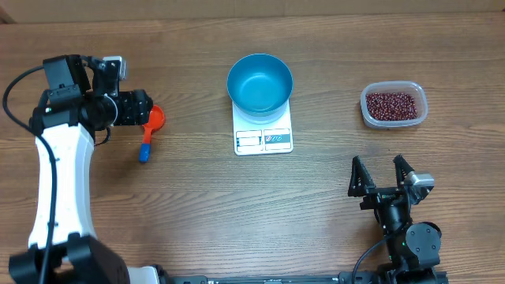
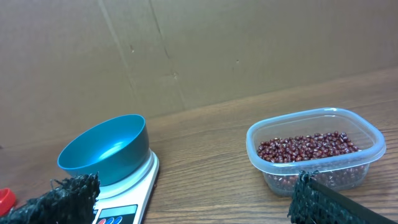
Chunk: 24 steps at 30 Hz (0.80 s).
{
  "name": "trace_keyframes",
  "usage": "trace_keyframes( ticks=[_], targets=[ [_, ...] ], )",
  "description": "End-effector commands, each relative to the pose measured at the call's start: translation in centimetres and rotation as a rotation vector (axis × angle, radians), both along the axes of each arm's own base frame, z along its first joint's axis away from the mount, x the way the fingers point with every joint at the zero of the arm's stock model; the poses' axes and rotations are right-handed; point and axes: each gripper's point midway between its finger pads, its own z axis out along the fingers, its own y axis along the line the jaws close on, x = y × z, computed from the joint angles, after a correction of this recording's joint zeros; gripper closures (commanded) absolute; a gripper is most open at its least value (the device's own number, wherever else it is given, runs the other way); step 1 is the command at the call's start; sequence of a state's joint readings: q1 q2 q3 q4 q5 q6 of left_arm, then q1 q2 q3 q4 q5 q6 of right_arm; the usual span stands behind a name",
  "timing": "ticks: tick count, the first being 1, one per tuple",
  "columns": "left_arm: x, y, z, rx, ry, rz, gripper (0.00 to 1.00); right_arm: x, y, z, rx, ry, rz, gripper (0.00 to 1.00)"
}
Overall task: Scoop item into bowl and weigh 150g on scale
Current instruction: 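Move the left gripper over the red scoop's cup, then close the left gripper on the red scoop rim and lift it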
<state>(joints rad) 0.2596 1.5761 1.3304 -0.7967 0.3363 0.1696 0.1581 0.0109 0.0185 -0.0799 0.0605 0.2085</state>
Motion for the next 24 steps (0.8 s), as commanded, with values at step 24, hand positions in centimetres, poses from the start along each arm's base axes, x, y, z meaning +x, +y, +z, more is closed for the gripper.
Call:
trace_keyframes(
  ticks=[24],
  targets=[
    [4.5, 3.6, -10.9, 0.090, 0.110, -0.031, 0.39, 0.0, -0.1, -0.3, 0.000, 0.000, -0.008, 0.00]
  ],
)
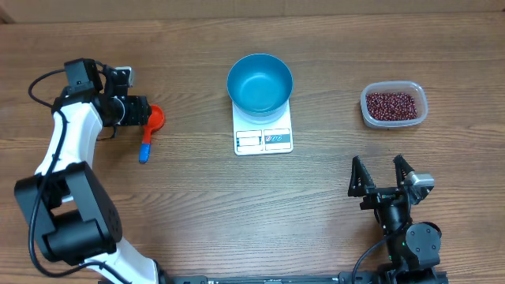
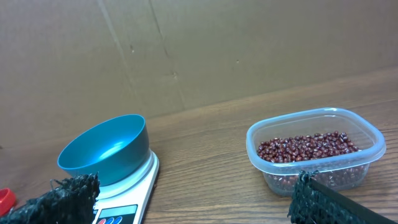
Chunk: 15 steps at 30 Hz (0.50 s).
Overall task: Scoop item into bowl and weigh 150g on scale
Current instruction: 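Close the left gripper on the red scoop rim and lift it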
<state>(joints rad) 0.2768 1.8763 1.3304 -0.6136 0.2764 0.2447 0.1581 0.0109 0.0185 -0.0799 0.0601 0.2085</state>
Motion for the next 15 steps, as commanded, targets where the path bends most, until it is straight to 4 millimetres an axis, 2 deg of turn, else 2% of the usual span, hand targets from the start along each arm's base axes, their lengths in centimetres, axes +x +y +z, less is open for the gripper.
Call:
trace_keyframes(
  ticks=[1, 11, 15],
  targets=[
    [0.9, 0.9, -1.0, 0.036, -0.002, -0.013, 0.39, 0.0, -0.1, -0.3, 0.000, 0.000, -0.008, 0.00],
    [1.9, 1.2, -4.1, 0.053, 0.003, -0.053, 0.45, 0.0, -0.1, -0.3, 0.000, 0.000, -0.008, 0.00],
    [2.0, 1.2, -5.1, 0.051, 0.012, -0.055, 0.55, 0.0, -0.1, -0.3, 0.000, 0.000, -0.008, 0.00]
  ],
)
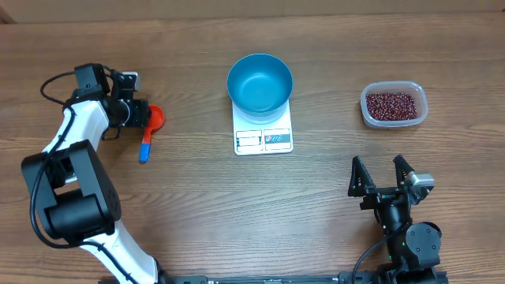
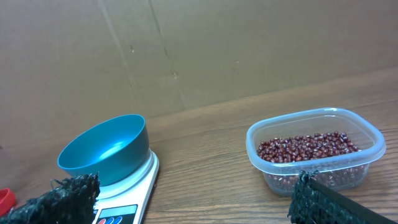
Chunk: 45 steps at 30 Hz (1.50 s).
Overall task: Scoop item into bowl and weigh 150g on scale
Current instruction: 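Close the left gripper on the red scoop rim and lift it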
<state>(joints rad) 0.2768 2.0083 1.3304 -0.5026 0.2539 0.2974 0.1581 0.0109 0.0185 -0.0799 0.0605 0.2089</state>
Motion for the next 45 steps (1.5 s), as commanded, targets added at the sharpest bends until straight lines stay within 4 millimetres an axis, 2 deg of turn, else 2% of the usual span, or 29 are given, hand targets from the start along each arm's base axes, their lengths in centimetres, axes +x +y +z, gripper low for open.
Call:
trace_keyframes(
  ticks=[1, 8, 17, 29, 34, 37, 38, 39, 42, 45],
  targets=[
    [0.6, 0.4, -0.5, 0.013, -0.006, -0.017, 0.57, 0.0, -0.1, -0.3, 0.000, 0.000, -0.008, 0.00],
    [1.2, 0.6, -0.4, 0.021, -0.030, -0.017, 0.64, 0.0, -0.1, -0.3, 0.000, 0.000, -0.008, 0.00],
    [1.4, 0.6, -0.3, 0.027, -0.042, -0.024, 0.61, 0.0, -0.1, -0.3, 0.000, 0.000, -0.008, 0.00],
    [1.3, 0.4, -1.0, 0.013, -0.035, -0.029, 0.64, 0.0, -0.1, -0.3, 0.000, 0.000, -0.008, 0.00],
    [1.0, -0.3, -2.9, -0.001, 0.007, -0.035, 0.73, 0.0, -0.1, -0.3, 0.000, 0.000, -0.008, 0.00],
    [0.9, -0.6, -3.3, -0.010, 0.018, -0.027, 0.87, 0.0, -0.1, -0.3, 0.000, 0.000, -0.008, 0.00],
    [1.0, -0.7, -3.2, -0.010, 0.016, -0.027, 0.94, 0.0, -0.1, -0.3, 0.000, 0.000, -0.008, 0.00],
    [1.1, -0.7, -2.9, -0.011, 0.010, -0.020, 0.96, 0.0, -0.1, -0.3, 0.000, 0.000, -0.008, 0.00],
    [1.7, -0.5, -1.5, -0.024, -0.010, 0.023, 0.96, 0.0, -0.1, -0.3, 0.000, 0.000, -0.008, 0.00],
    [2.5, 0.0, 1.6, -0.053, -0.044, 0.115, 0.96, 0.0, -0.1, -0.3, 0.000, 0.000, -0.008, 0.00]
  ],
)
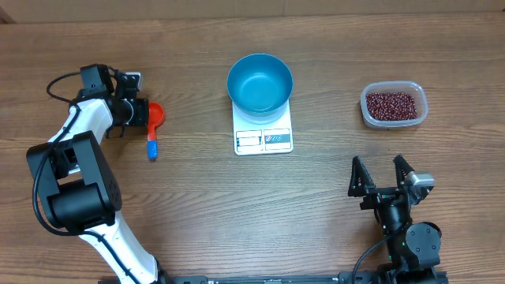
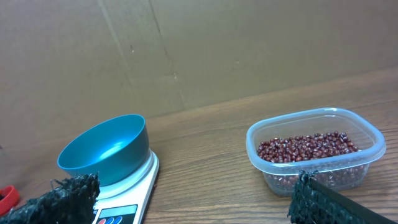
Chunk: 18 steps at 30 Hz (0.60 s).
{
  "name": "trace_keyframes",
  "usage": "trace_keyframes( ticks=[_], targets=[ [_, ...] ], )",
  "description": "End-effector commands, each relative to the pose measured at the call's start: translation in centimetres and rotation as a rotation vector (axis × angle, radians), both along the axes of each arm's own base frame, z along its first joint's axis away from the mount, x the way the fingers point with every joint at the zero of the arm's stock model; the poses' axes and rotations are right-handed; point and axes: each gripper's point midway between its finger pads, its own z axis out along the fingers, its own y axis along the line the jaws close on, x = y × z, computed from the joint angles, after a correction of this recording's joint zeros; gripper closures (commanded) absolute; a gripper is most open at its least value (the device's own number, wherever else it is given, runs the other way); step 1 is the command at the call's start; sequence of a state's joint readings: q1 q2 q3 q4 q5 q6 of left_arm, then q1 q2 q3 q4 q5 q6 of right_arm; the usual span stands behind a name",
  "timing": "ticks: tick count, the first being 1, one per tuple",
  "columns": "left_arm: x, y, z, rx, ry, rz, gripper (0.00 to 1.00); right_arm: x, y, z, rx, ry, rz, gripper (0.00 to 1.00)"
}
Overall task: Scoop item into bowl and weigh 150g on scale
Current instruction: 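Close the left gripper on the red scoop rim and lift it, then carry the scoop toward the scale while the right gripper approaches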
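A red scoop point(image 1: 157, 117) with a blue handle point(image 1: 151, 147) lies on the table at the left. My left gripper point(image 1: 142, 112) is at the scoop's left rim, touching it; its fingers are hidden under the gripper body. The blue bowl point(image 1: 259, 81) stands on the white scale point(image 1: 263, 136) in the middle. A clear tub of red beans point(image 1: 393, 105) sits at the right. My right gripper point(image 1: 377, 164) rests near the front edge, open and holding nothing. In the right wrist view the bowl point(image 2: 106, 152), the scale point(image 2: 134, 202) and the tub point(image 2: 314, 149) lie ahead of the open gripper point(image 2: 193, 205).
A cardboard wall point(image 2: 199, 50) stands behind the table. The left arm's white link point(image 1: 75, 130) curves down the left side to its base at the front left.
The scoop's blue handle has swung a little to the right and now points almost straight toward the front. The left arm has folded slightly further. The right arm has not moved.
My left gripper was at the red scoop's left rim from the oldest moment, with the arm stretched along the left side. At each later moment the arm was folded more while the gripper stayed at the scoop. By now the handle has turned. The right gripper stayed open.
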<state>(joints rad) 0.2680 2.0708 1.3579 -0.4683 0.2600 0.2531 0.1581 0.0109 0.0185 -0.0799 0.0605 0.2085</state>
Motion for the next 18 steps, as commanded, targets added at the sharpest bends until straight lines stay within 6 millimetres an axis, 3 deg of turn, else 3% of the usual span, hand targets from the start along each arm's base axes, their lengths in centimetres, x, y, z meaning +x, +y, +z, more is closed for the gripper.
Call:
trace_keyframes(
  ticks=[1, 6, 11, 14, 18],
  targets=[
    [1.7, 0.2, 4.8, -0.041, -0.066, 0.120, 0.96, 0.0, -0.1, -0.3, 0.000, 0.000, -0.008, 0.00],
    [1.9, 0.3, 14.0, -0.146, -0.153, 0.330, 0.96, 0.0, -0.1, -0.3, 0.000, 0.000, -0.008, 0.00],
    [-0.7, -0.8, 21.5, -0.276, -0.205, 0.517, 0.96, 0.0, -0.1, -0.3, 0.000, 0.000, -0.008, 0.00],
    [-3.4, -1.6, 23.9, -0.351, -0.182, 0.626, 0.96, 0.0, -0.1, -0.3, 0.000, 0.000, -0.008, 0.00],
    [-6.5, -2.4, 25.2, -0.425, -0.125, 0.749, 0.96, 0.0, -0.1, -0.3, 0.000, 0.000, -0.008, 0.00]
  ],
)
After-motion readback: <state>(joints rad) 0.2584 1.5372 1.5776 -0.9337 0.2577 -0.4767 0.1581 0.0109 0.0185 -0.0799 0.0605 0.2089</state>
